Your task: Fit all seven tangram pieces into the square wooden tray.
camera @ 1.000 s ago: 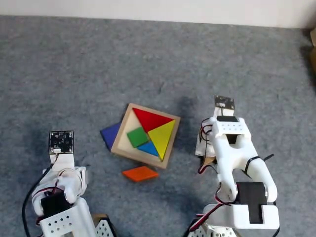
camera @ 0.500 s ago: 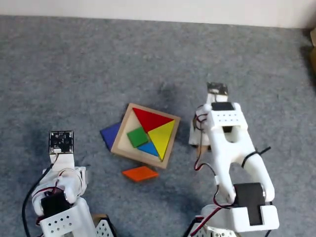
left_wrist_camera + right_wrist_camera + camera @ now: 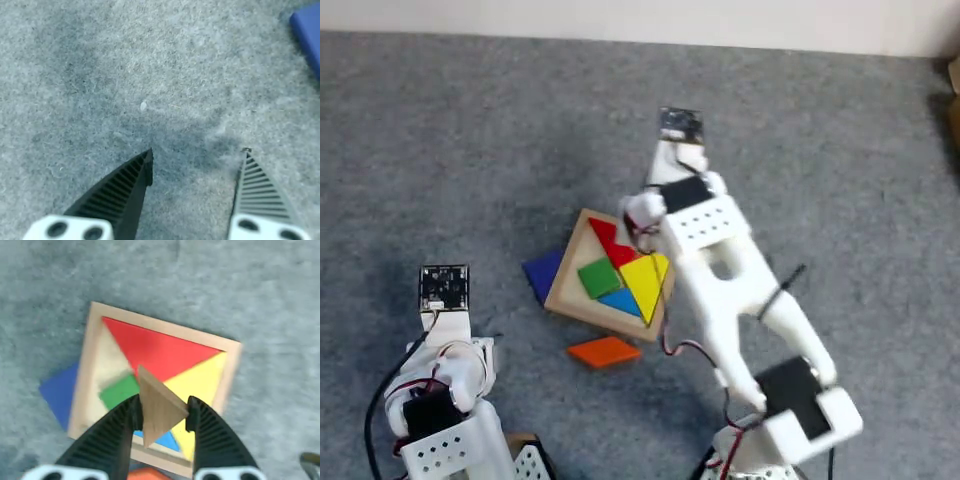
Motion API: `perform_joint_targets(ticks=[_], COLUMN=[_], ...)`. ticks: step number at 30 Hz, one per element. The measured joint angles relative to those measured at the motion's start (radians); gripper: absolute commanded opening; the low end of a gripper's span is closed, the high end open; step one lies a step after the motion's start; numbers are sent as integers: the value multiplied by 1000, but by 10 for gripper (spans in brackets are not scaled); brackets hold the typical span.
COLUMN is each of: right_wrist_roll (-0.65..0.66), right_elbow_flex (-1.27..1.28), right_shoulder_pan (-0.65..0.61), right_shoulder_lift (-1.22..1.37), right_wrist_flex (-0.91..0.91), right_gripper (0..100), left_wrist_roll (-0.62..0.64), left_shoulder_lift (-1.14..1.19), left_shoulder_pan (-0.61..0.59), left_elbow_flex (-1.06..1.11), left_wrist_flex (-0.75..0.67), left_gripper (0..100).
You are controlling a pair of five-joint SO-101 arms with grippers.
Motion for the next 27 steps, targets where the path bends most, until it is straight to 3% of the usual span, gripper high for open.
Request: perform_joint_targets(ticks=[13,22,27], right_wrist_roll=[-181,-249,-249], right_elbow_flex=[-368,-442,-443], right_shoulder_pan=[-106,-109,-124], right_shoulder_lift=[397,482,508], right_wrist_flex=[0,0,0], right_gripper=[70,72,153], left_wrist_roll=[0,0,0], left_shoulder_lift=[0,0,0], left_shoulder_pan=[0,0,0], left_elbow_flex=[0,0,0], left_wrist_flex=[0,0,0], left_gripper=[266,266,266])
